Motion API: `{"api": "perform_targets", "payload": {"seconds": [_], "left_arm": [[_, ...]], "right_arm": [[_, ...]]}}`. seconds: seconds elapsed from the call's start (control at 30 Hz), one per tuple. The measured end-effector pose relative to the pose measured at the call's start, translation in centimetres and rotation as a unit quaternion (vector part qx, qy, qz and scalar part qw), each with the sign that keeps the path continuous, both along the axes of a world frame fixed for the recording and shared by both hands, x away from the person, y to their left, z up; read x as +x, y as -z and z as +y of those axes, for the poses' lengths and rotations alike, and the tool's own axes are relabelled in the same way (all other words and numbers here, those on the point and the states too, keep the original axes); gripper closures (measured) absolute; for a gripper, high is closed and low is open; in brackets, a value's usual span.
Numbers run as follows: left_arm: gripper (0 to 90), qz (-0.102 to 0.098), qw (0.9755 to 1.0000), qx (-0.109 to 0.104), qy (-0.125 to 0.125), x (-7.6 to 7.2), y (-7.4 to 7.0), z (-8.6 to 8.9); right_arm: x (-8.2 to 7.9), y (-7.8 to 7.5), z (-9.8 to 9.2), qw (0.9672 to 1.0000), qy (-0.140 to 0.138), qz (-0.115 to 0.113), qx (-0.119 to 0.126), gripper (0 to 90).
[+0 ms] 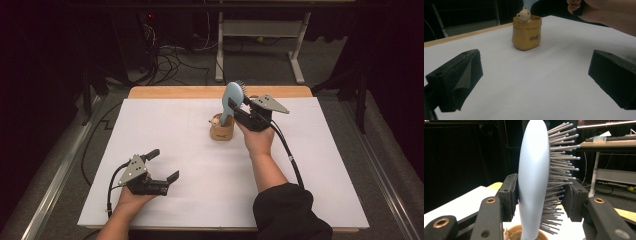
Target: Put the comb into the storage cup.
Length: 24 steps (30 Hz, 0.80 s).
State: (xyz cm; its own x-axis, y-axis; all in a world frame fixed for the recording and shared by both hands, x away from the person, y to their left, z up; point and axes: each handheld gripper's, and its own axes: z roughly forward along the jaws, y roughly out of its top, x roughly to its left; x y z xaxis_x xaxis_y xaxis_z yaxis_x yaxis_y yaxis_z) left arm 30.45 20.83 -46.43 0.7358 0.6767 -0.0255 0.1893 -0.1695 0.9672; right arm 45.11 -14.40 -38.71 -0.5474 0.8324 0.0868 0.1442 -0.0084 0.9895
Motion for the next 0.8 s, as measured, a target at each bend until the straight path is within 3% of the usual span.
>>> {"api": "perform_targets", "payload": {"seconds": [0.8], "left_arm": [[0.3, 0.003, 1.0, 0.004, 0.004, 0.0, 0.1, -0.1]], "right_arm": [[-0.6, 0.4, -1.9, 0.9998, 0.018, 0.009, 0.004, 45.2]]}}
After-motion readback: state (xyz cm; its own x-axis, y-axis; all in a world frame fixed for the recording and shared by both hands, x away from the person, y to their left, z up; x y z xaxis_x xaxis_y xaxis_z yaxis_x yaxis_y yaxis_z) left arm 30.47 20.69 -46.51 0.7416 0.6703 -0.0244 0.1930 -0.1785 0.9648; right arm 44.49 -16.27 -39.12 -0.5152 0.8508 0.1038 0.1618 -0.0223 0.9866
